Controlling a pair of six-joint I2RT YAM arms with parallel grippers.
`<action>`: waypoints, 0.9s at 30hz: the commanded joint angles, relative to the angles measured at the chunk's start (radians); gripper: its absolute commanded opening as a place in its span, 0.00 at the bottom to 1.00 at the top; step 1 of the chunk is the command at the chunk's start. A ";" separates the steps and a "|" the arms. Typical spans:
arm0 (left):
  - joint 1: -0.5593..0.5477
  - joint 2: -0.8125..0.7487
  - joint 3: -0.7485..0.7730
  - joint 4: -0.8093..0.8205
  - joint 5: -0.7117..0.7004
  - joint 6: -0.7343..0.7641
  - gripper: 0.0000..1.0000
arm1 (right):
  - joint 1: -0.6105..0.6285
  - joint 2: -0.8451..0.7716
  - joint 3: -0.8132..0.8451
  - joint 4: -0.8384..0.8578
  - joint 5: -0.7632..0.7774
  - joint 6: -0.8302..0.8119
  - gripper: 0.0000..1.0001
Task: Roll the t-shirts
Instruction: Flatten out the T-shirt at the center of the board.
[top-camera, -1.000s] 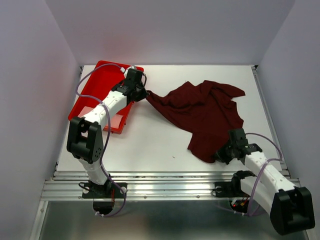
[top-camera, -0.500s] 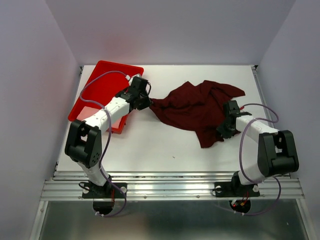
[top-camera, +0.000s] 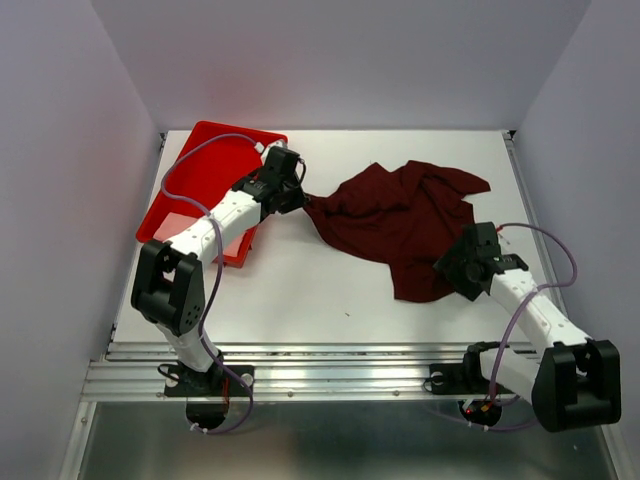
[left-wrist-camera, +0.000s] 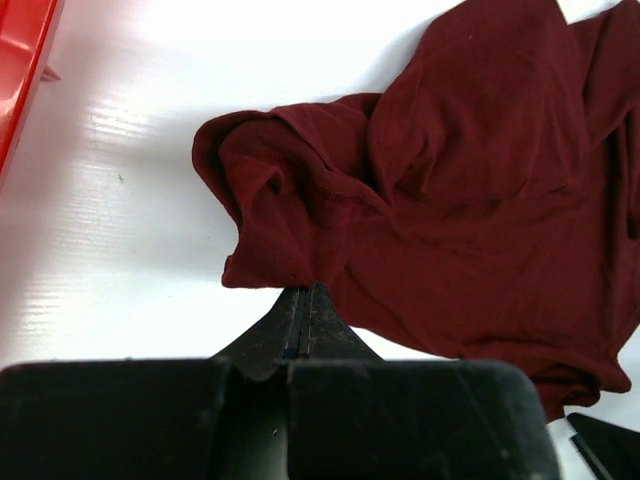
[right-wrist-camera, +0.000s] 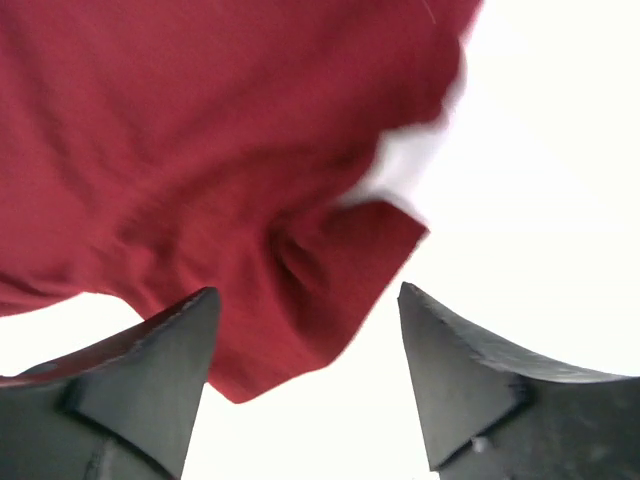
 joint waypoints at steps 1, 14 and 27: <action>0.001 0.009 0.055 -0.003 -0.015 0.019 0.00 | -0.005 -0.033 -0.076 -0.017 -0.069 0.027 0.83; 0.001 0.016 0.046 -0.009 -0.019 0.022 0.00 | -0.005 0.145 -0.067 0.148 -0.039 -0.047 0.70; 0.001 -0.003 0.043 -0.020 -0.029 0.027 0.00 | -0.005 0.247 0.002 0.228 -0.033 -0.102 0.01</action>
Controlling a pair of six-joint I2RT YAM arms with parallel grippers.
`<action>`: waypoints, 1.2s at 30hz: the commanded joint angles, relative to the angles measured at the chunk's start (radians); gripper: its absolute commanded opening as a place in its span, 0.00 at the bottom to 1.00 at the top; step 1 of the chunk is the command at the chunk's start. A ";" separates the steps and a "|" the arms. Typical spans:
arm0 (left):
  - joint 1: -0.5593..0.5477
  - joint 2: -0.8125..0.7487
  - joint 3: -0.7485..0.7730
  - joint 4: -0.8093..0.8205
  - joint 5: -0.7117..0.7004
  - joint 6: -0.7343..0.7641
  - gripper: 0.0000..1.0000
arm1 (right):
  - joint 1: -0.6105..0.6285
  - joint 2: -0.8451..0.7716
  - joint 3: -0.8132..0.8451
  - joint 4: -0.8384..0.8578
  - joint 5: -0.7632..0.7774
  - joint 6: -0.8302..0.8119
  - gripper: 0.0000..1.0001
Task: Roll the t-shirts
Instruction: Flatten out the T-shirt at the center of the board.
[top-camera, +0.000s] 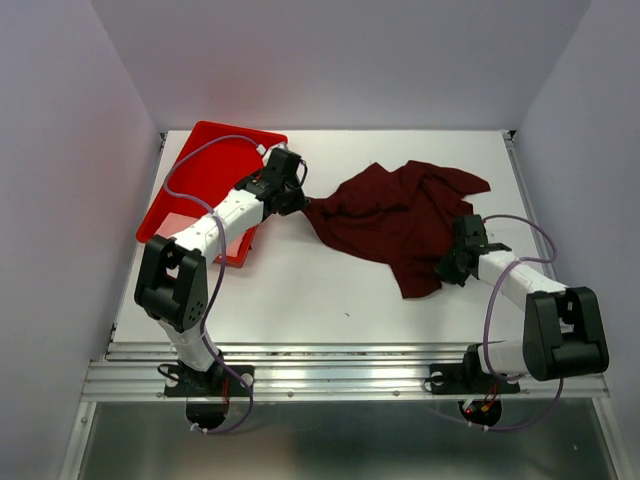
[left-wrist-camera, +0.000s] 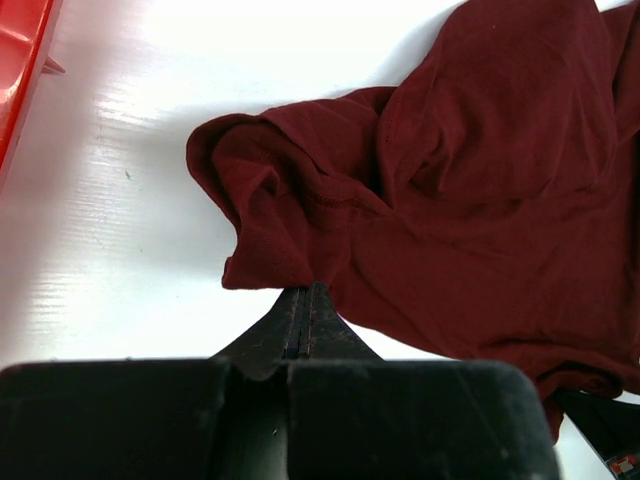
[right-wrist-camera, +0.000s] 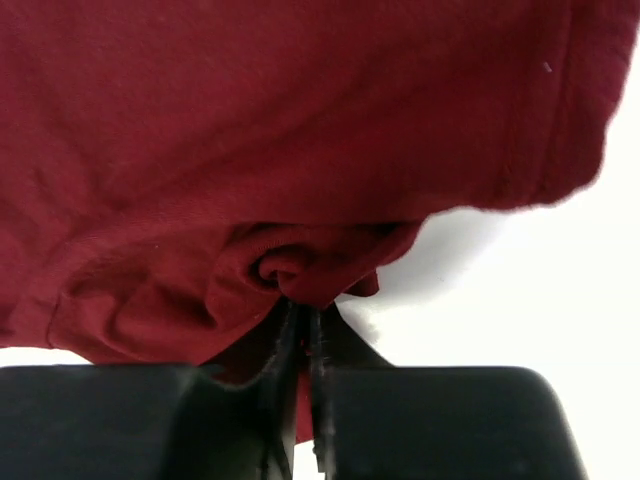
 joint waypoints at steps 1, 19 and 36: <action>0.001 -0.034 0.028 -0.006 -0.025 0.019 0.00 | -0.005 -0.009 0.013 0.045 0.012 -0.020 0.01; 0.040 -0.032 0.612 -0.143 0.145 0.256 0.00 | -0.005 -0.333 0.718 -0.147 0.369 -0.137 0.01; 0.235 -0.202 0.711 0.055 0.509 0.011 0.00 | -0.005 -0.349 1.239 -0.197 0.305 -0.318 0.01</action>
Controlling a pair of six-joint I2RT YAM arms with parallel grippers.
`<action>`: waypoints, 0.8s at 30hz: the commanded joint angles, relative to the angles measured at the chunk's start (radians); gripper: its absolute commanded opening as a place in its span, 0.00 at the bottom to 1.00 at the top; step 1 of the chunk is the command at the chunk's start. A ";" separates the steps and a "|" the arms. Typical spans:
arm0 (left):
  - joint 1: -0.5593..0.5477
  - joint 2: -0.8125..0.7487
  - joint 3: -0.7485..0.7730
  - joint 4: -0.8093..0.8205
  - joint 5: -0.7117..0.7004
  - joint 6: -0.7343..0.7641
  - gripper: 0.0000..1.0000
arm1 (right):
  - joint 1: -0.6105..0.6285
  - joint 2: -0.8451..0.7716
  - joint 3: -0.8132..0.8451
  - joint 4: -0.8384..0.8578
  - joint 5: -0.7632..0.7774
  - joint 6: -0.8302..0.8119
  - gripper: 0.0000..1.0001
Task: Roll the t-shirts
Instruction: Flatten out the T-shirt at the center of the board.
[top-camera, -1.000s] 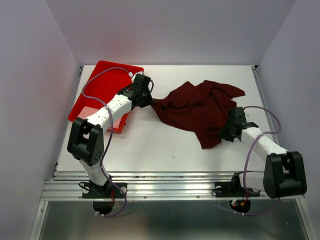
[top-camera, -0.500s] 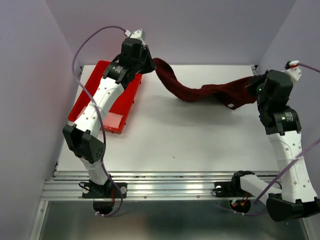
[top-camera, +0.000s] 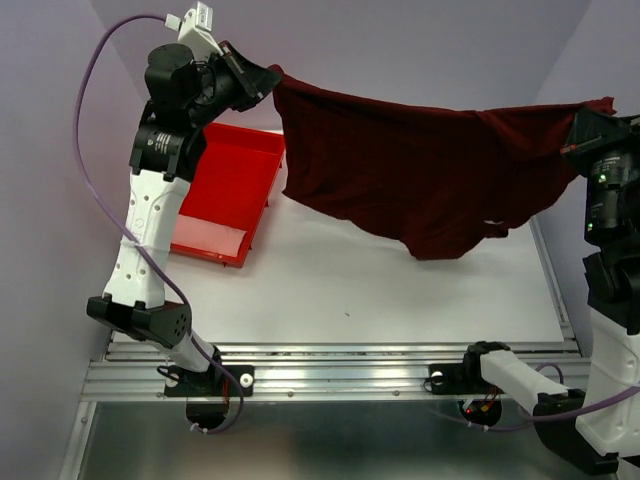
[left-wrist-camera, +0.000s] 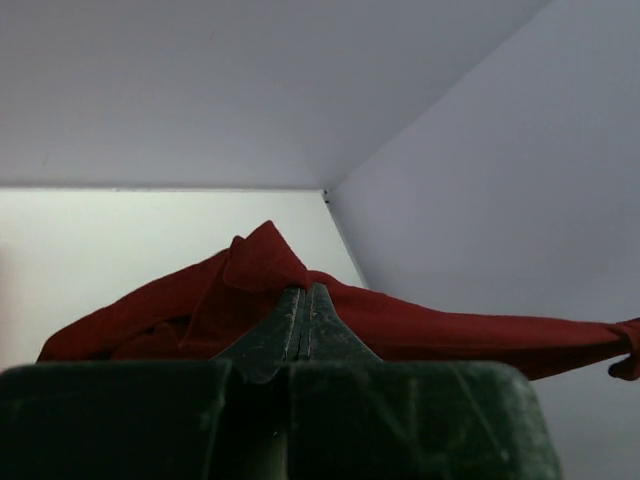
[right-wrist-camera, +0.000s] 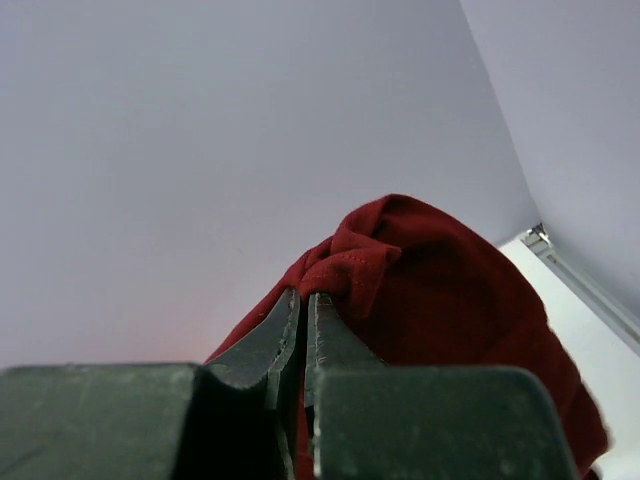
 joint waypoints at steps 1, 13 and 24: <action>0.008 -0.086 -0.016 0.115 0.064 -0.069 0.00 | -0.005 -0.014 0.045 -0.015 -0.010 -0.045 0.01; 0.013 -0.002 -0.185 0.110 0.009 -0.093 0.00 | -0.005 0.074 -0.165 0.023 0.057 -0.079 0.01; 0.013 0.198 -0.027 0.008 -0.006 -0.035 0.00 | -0.005 0.252 -0.245 0.077 0.108 -0.102 0.01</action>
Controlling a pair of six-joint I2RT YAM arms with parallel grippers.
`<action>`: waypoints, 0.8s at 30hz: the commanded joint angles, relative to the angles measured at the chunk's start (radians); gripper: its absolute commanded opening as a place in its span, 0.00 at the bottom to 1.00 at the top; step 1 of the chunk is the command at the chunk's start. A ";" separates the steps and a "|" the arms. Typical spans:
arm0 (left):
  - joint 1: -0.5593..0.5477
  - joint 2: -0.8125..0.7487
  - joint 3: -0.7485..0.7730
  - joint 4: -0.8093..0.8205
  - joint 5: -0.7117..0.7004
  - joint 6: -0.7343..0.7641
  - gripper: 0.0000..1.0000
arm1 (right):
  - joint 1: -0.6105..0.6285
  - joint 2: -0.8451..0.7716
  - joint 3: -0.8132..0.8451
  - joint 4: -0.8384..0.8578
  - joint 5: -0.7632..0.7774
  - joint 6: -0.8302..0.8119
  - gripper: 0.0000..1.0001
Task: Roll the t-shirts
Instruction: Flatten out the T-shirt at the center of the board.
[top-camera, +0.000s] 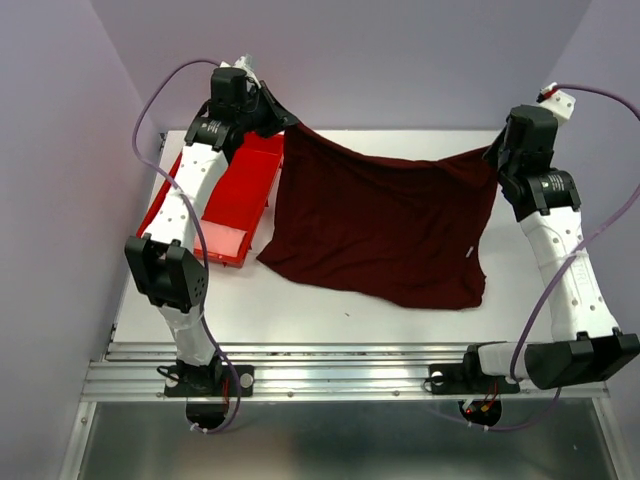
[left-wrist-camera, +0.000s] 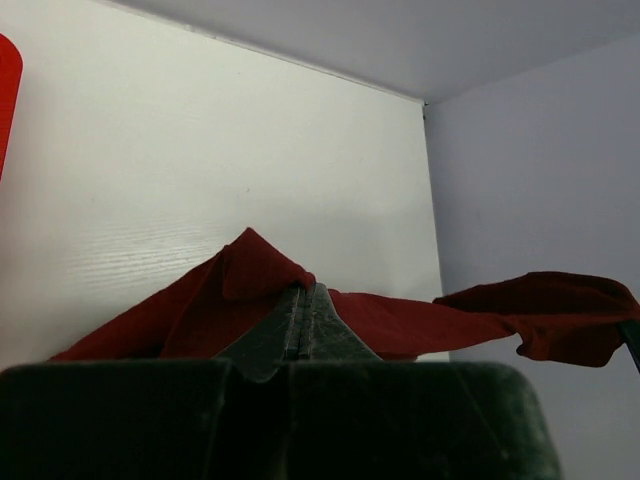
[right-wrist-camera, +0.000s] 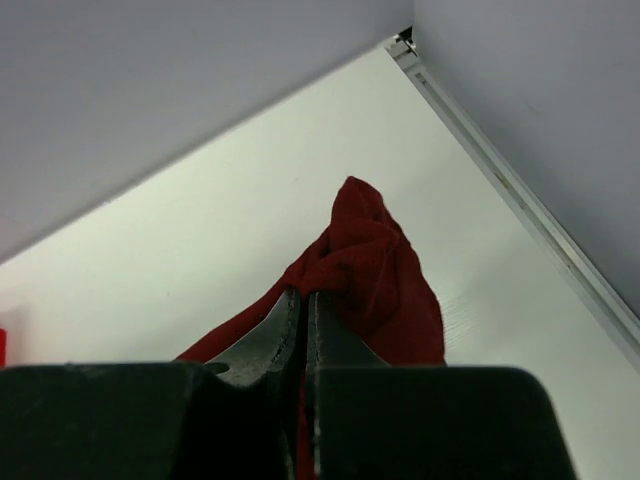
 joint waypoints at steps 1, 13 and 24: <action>0.005 -0.027 0.112 0.003 0.004 0.045 0.00 | -0.005 -0.042 0.026 0.089 0.024 -0.006 0.01; 0.059 -0.283 0.138 0.139 0.045 0.058 0.00 | -0.005 -0.246 0.297 -0.034 0.017 -0.026 0.01; 0.104 -0.472 0.264 0.167 0.047 0.065 0.00 | -0.005 -0.339 0.629 -0.112 -0.117 -0.069 0.01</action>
